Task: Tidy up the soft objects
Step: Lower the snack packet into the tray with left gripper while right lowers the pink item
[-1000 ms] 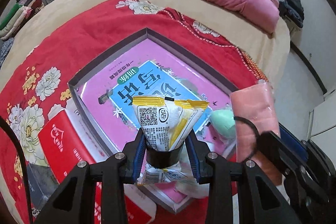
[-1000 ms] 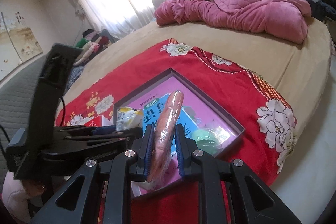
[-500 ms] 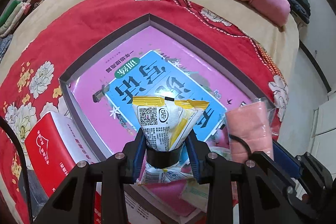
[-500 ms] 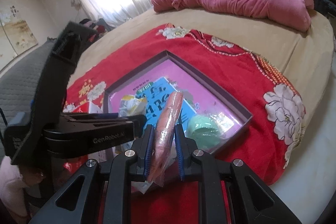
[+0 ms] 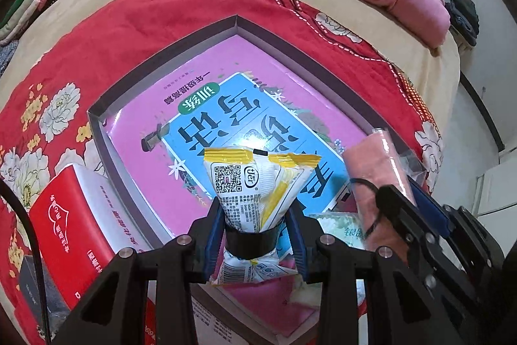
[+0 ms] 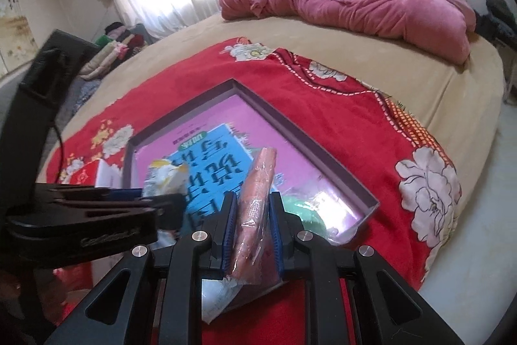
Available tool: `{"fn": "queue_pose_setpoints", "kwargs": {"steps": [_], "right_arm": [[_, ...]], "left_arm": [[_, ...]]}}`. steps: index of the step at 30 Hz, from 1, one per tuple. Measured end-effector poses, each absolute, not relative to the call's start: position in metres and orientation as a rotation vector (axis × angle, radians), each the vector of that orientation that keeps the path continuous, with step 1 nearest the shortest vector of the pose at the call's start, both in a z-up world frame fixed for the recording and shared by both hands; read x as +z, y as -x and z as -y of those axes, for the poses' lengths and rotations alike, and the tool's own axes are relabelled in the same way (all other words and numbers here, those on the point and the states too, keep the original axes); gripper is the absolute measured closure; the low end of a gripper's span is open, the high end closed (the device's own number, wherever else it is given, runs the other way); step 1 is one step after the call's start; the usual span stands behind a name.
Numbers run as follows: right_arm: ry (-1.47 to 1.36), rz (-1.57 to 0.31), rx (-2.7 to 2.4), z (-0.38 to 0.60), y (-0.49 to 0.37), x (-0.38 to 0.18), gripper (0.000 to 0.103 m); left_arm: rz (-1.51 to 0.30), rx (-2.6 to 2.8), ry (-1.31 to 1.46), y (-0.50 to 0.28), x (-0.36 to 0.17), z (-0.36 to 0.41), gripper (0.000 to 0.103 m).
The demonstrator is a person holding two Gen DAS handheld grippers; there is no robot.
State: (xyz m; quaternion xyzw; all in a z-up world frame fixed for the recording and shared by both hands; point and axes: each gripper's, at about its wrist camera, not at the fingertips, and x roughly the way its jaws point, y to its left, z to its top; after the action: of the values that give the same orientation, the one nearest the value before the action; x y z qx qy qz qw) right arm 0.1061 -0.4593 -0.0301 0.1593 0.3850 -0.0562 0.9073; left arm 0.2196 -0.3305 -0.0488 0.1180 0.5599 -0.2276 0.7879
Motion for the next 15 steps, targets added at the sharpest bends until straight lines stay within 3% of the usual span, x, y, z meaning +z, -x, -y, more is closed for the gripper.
{"fn": "queue_pose_setpoints", "kwargs": {"steps": [8, 15], "right_arm": [[-0.301, -0.801, -0.152, 0.4631, -0.1136, -0.0371, 0.082], [-0.297, -0.796, -0.117, 0.4597, -0.1099, -0.0347, 0.070]], "left_arm": [[-1.208, -0.500, -0.245, -0.2195, -0.0491, 0.3309, 0.065], [-1.214, -0.498, -0.250, -0.2181, -0.0512, 0.3302, 0.065]]}}
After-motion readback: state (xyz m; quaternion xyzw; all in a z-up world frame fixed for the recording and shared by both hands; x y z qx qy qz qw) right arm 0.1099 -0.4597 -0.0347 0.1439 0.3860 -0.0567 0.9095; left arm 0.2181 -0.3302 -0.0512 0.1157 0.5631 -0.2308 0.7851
